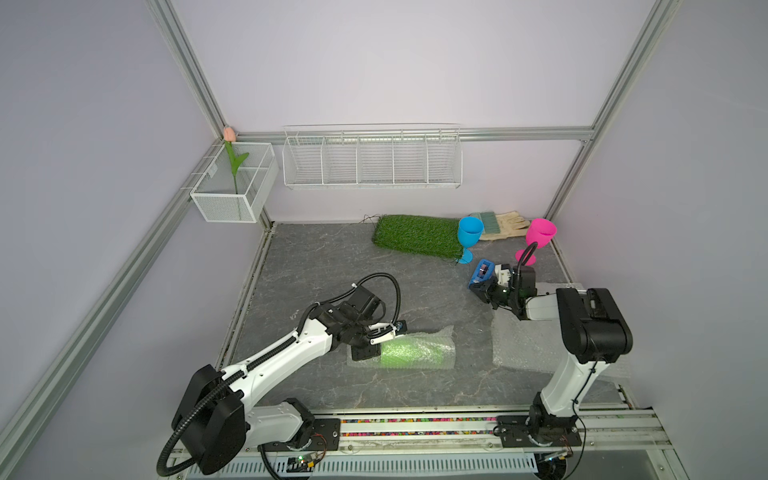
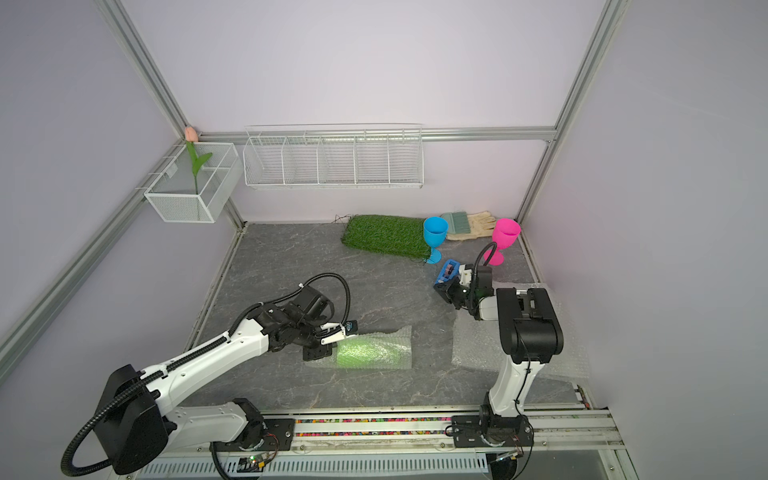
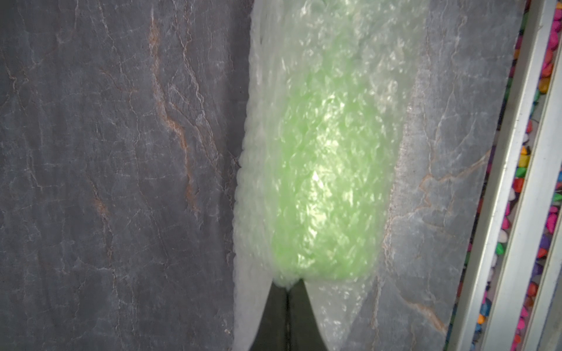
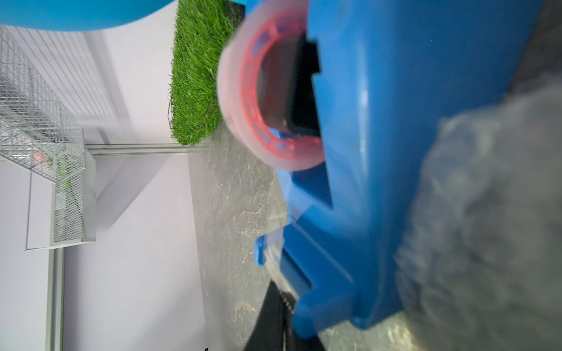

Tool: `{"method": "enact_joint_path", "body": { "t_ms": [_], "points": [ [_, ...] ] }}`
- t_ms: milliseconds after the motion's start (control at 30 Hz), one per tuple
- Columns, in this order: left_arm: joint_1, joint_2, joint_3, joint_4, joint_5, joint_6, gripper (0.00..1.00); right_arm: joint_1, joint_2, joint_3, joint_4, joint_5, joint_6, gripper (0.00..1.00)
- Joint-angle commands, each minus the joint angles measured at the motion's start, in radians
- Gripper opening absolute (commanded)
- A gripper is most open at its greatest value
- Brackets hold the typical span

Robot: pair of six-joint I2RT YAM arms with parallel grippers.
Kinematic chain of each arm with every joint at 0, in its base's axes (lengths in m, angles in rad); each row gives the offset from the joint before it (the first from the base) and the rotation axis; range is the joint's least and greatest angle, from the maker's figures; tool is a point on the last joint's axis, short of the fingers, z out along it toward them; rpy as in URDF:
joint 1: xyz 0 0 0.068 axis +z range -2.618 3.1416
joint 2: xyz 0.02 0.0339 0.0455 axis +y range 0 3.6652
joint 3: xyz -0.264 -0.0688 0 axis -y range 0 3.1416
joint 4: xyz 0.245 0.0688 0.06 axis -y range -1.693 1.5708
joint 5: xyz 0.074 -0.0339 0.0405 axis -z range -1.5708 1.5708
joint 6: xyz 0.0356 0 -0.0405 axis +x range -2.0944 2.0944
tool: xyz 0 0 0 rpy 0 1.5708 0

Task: Wrap wine glasses in bubble wrap
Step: Tear off the tape using the Tape Cutter, then stick the tape on the bubble wrap.

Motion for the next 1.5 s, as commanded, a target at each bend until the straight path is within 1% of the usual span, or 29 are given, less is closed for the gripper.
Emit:
{"method": "enact_joint_path", "body": {
  "t_ms": [0,67,167,267,333,433,600,633,800,833,967,1067,1200,1300,1367,1467],
  "points": [
    [-0.006,0.003,-0.006,-0.014,0.011,0.021,0.0,0.005,-0.008,-0.01,-0.271,0.135,-0.05,0.07],
    [-0.006,0.005,-0.005,-0.015,0.012,0.021,0.0,0.021,-0.022,0.011,-0.346,0.17,-0.067,0.07],
    [-0.006,0.003,-0.005,-0.017,0.011,0.021,0.0,0.033,-0.04,0.018,-0.393,0.212,-0.06,0.07],
    [-0.006,-0.002,-0.006,-0.016,0.013,0.021,0.0,0.038,-0.068,0.001,-0.335,0.203,-0.047,0.07],
    [-0.006,-0.003,-0.007,-0.014,0.01,0.021,0.0,0.049,-0.103,0.021,-0.356,0.204,-0.076,0.07],
    [-0.006,-0.001,-0.003,-0.015,0.008,0.023,0.0,0.074,-0.196,0.058,-0.436,0.249,-0.138,0.07],
    [-0.006,-0.004,-0.004,-0.013,0.008,0.023,0.0,0.131,-0.352,0.124,-0.617,0.33,-0.283,0.07],
    [-0.006,-0.006,-0.006,-0.011,0.008,0.024,0.0,0.139,-0.375,0.161,-0.644,0.333,-0.304,0.07],
    [-0.006,-0.029,-0.024,0.019,-0.017,0.009,0.0,0.184,-0.513,0.223,-0.787,0.318,-0.394,0.07],
    [-0.006,-0.038,-0.029,0.026,-0.021,0.006,0.0,0.214,-0.54,0.233,-0.815,0.321,-0.408,0.07],
    [-0.006,-0.083,-0.049,0.057,-0.024,-0.012,0.0,0.258,-0.644,0.266,-0.931,0.301,-0.442,0.07],
    [-0.006,-0.099,-0.054,0.068,-0.018,-0.017,0.0,0.311,-0.717,0.262,-0.961,0.265,-0.428,0.07],
    [-0.006,-0.096,-0.054,0.072,-0.009,-0.019,0.0,0.421,-0.802,0.225,-0.942,0.234,-0.383,0.07],
    [-0.006,-0.095,-0.054,0.073,0.0,-0.019,0.0,0.519,-0.845,0.193,-0.913,0.241,-0.359,0.07],
    [-0.006,-0.098,-0.054,0.076,0.006,-0.018,0.0,0.585,-0.868,0.174,-0.906,0.273,-0.345,0.07],
    [-0.006,-0.107,-0.059,0.083,0.01,-0.014,0.0,0.673,-0.893,0.137,-0.852,0.268,-0.33,0.07]
  ]
}}
